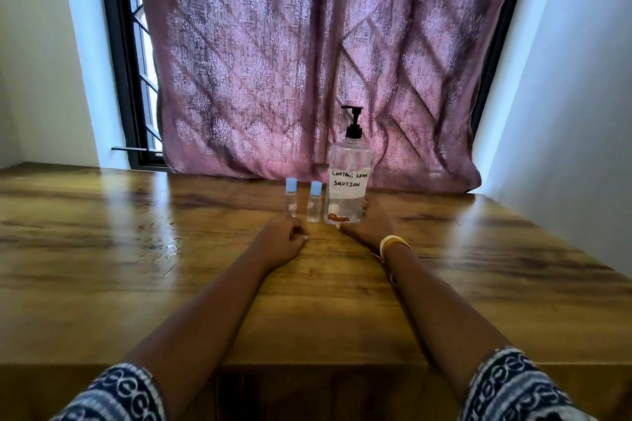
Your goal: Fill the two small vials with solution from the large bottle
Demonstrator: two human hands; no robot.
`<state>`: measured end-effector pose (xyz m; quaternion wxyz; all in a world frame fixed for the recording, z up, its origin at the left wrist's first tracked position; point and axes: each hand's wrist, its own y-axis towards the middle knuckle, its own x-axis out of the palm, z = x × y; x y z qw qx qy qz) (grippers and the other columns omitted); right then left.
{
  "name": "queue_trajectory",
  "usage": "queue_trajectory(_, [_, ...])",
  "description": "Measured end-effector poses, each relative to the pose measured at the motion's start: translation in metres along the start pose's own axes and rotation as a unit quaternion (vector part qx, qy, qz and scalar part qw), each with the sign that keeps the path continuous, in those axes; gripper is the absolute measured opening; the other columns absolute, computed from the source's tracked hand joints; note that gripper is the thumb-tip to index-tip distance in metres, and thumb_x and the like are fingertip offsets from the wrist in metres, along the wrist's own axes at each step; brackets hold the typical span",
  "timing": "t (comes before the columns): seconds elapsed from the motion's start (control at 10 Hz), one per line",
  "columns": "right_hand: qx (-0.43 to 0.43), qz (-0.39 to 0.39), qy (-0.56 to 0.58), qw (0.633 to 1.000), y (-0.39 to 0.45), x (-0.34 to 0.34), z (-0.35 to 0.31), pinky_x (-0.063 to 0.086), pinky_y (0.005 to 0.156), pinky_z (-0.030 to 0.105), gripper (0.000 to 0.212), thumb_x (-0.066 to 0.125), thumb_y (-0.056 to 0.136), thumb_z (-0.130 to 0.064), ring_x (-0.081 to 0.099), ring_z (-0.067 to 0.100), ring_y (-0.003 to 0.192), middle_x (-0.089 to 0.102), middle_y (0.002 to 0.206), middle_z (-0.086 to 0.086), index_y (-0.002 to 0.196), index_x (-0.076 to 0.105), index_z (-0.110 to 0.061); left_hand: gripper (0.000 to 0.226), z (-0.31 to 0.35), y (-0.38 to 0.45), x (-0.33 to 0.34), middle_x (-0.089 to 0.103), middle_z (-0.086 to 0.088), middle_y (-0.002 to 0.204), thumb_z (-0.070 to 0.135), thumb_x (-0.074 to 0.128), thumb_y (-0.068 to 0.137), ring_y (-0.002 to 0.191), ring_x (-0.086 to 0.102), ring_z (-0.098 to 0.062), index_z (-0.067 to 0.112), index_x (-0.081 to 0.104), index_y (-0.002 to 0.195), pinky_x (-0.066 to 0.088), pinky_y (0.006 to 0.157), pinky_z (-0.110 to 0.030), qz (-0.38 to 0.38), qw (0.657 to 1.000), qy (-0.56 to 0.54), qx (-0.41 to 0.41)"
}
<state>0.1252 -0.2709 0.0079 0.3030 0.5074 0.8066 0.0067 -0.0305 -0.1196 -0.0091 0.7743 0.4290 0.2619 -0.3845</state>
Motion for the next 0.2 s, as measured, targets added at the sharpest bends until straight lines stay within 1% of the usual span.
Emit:
queue_trajectory(0.1, [0.011,0.009,-0.034,0.999,-0.008,0.003,0.002,0.046,0.08,0.028,0.075,0.087,0.062,-0.019,0.058,0.017,0.099,0.058,0.113,0.001,0.122,0.044,-0.008,0.015,0.004,-0.003,0.001,0.065,-0.006,0.097,0.019,0.063,0.084,0.088,0.058,-0.019,0.013,0.07,0.095,0.047,0.075,-0.031,0.001,1.0,0.024,0.005])
queue_trajectory(0.2, [0.037,0.03,-0.032,0.998,-0.02,0.006,-0.001,0.054,0.084,0.038,0.062,0.075,0.067,-0.018,0.061,0.025,0.098,0.061,0.113,0.006,0.119,0.041,-0.012,0.015,0.009,-0.006,0.001,0.067,-0.008,0.097,0.019,0.059,0.083,0.089,0.061,-0.023,0.012,0.069,0.093,0.051,0.079,-0.037,0.031,0.997,0.064,0.006])
